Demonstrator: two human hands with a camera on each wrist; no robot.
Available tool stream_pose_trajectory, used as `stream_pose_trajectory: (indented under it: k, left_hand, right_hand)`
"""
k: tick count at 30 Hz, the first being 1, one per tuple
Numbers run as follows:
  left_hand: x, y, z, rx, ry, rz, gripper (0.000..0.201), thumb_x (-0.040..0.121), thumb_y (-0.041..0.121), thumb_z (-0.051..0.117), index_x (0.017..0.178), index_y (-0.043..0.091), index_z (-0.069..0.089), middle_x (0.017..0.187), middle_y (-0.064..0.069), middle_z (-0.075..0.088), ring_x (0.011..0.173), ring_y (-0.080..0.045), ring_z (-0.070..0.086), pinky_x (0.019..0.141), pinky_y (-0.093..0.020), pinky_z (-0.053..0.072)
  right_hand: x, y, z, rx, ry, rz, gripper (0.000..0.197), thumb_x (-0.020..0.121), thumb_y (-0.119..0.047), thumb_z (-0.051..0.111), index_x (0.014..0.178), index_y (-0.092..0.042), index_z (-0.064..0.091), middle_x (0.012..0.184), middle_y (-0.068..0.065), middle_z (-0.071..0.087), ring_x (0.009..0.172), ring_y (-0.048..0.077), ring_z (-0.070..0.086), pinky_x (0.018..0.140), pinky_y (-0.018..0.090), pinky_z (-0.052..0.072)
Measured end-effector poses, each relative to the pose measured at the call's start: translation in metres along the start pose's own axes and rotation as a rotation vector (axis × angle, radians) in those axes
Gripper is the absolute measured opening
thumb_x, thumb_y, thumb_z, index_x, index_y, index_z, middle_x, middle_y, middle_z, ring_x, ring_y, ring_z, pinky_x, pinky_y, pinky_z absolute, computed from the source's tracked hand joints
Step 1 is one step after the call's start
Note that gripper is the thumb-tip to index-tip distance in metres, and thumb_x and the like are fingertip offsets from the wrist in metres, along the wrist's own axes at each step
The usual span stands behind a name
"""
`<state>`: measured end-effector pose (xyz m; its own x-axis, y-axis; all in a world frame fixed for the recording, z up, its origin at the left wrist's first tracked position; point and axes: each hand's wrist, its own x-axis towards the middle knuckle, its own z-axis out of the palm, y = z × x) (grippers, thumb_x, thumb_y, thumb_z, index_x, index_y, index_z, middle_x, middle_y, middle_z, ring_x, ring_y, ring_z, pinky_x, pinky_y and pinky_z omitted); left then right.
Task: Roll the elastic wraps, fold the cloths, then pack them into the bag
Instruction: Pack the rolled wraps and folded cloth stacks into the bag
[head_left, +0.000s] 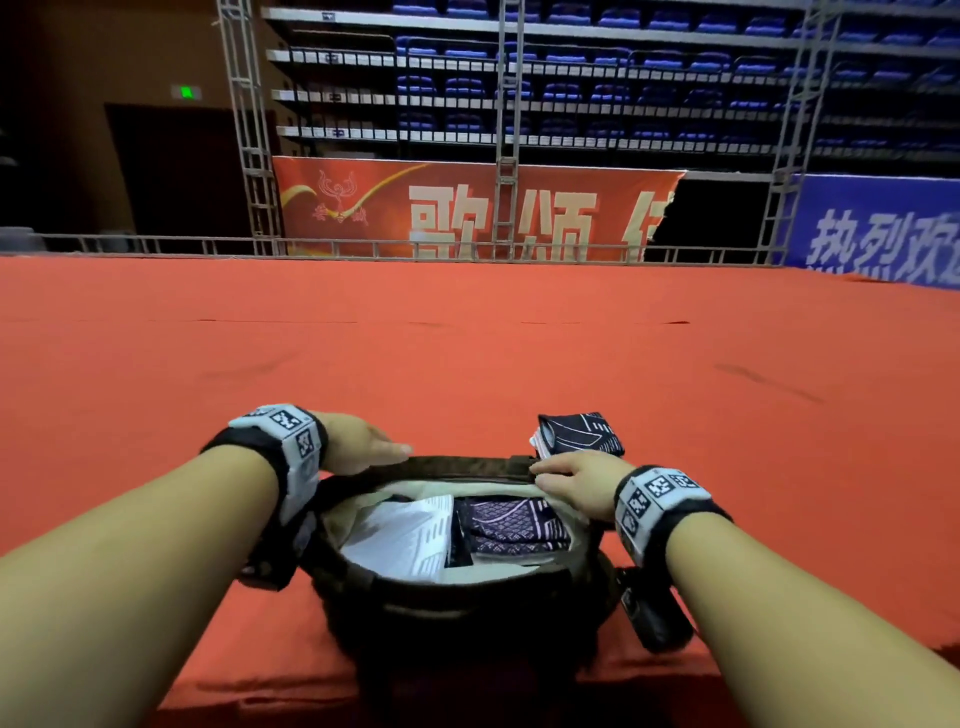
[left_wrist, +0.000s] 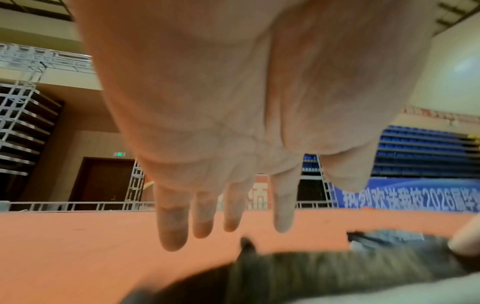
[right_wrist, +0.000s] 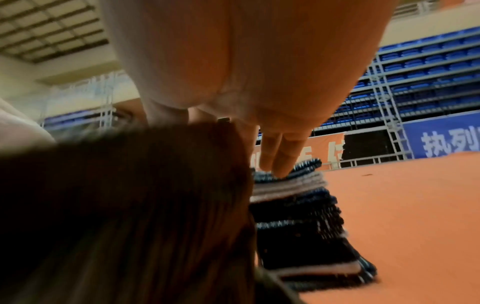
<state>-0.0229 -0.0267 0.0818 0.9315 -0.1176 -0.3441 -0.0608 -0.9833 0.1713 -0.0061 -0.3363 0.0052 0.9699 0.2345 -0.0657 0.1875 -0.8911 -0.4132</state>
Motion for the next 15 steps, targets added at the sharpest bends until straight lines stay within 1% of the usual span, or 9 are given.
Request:
stream_pose_trajectory:
  k: [2, 3, 5, 7, 9, 11, 12, 14, 15]
  left_hand:
    - [0.014, 0.025, -0.022, -0.103, 0.104, 0.02, 0.065, 0.099, 0.066, 0.04, 0.146, 0.023, 0.052, 0.142, -0.003, 0.057, 0.125, -0.025, 0.055, 0.11, -0.037, 0.04]
    - [0.023, 0.04, -0.031, -0.244, 0.124, 0.034, 0.064, 0.098, 0.065, 0.045, 0.145, 0.022, 0.052, 0.138, -0.006, 0.058, 0.12, -0.027, 0.057, 0.108, -0.04, 0.045]
    - [0.042, 0.071, -0.041, -0.535, 0.128, 0.084, 0.064, 0.095, 0.061, 0.055, 0.146, 0.021, 0.052, 0.135, -0.008, 0.056, 0.122, -0.03, 0.056, 0.107, -0.046, 0.047]
    - [0.059, 0.102, -0.044, -0.687, 0.101, 0.148, 0.061, 0.095, 0.058, 0.059, 0.141, 0.019, 0.056, 0.136, -0.007, 0.056, 0.118, -0.028, 0.057, 0.104, -0.045, 0.048]
    - [0.077, 0.13, -0.042, -0.78, 0.065, 0.188, 0.053, 0.095, 0.056, 0.06, 0.131, 0.017, 0.061, 0.13, -0.007, 0.059, 0.099, -0.023, 0.057, 0.089, -0.038, 0.051]
    - [0.096, 0.153, -0.036, -0.867, 0.032, 0.175, 0.048, 0.097, 0.051, 0.06, 0.125, 0.012, 0.062, 0.123, -0.009, 0.059, 0.09, -0.024, 0.052, 0.075, -0.035, 0.048]
    - [0.105, 0.161, -0.032, -0.905, 0.015, 0.154, 0.048, 0.098, 0.05, 0.059, 0.126, 0.01, 0.06, 0.126, -0.012, 0.057, 0.092, -0.026, 0.054, 0.074, -0.034, 0.048]
    - [0.124, 0.173, -0.02, -0.978, -0.011, 0.11, 0.051, 0.1, 0.046, 0.058, 0.134, 0.007, 0.055, 0.133, -0.015, 0.054, 0.107, -0.03, 0.063, 0.078, -0.035, 0.051]
    - [0.132, 0.179, -0.013, -1.019, -0.011, 0.088, 0.049, 0.101, 0.043, 0.058, 0.133, 0.006, 0.055, 0.13, -0.015, 0.054, 0.103, -0.028, 0.067, 0.077, -0.034, 0.052]
  right_hand:
    - [0.004, 0.005, -0.026, 0.156, 0.054, -0.007, 0.029, 0.099, -0.042, 0.055, 0.114, -0.025, 0.074, 0.11, -0.004, 0.073, 0.103, 0.015, 0.065, 0.087, 0.022, 0.043]
    - [0.008, 0.011, -0.039, 0.208, 0.1, 0.008, 0.029, 0.098, -0.042, 0.056, 0.107, -0.021, 0.075, 0.104, 0.0, 0.074, 0.099, 0.019, 0.066, 0.086, 0.025, 0.046]
    - [0.017, 0.026, -0.059, 0.277, 0.183, 0.069, 0.031, 0.098, -0.046, 0.056, 0.1, -0.021, 0.074, 0.097, 0.0, 0.074, 0.092, 0.022, 0.068, 0.087, 0.036, 0.053]
    - [0.027, 0.045, -0.072, 0.317, 0.235, 0.117, 0.035, 0.095, -0.052, 0.057, 0.095, -0.021, 0.072, 0.093, 0.001, 0.074, 0.084, 0.024, 0.068, 0.08, 0.044, 0.056]
    - [0.037, 0.065, -0.076, 0.376, 0.273, 0.154, 0.039, 0.087, -0.057, 0.058, 0.089, -0.021, 0.071, 0.087, 0.002, 0.073, 0.074, 0.025, 0.064, 0.069, 0.043, 0.052]
    - [0.048, 0.084, -0.073, 0.415, 0.297, 0.193, 0.037, 0.085, -0.055, 0.059, 0.085, -0.021, 0.07, 0.081, -0.001, 0.068, 0.073, 0.024, 0.059, 0.068, 0.041, 0.047]
    - [0.052, 0.091, -0.071, 0.412, 0.304, 0.215, 0.034, 0.088, -0.052, 0.06, 0.085, -0.02, 0.07, 0.08, -0.001, 0.067, 0.074, 0.023, 0.058, 0.069, 0.04, 0.047]
    - [0.058, 0.101, -0.064, 0.407, 0.311, 0.265, 0.032, 0.092, -0.046, 0.06, 0.09, -0.016, 0.071, 0.076, 0.001, 0.065, 0.072, 0.023, 0.058, 0.07, 0.041, 0.049]
    - [0.062, 0.106, -0.06, 0.4, 0.31, 0.293, 0.035, 0.094, -0.043, 0.06, 0.092, -0.01, 0.071, 0.071, 0.002, 0.062, 0.069, 0.024, 0.055, 0.068, 0.04, 0.049]
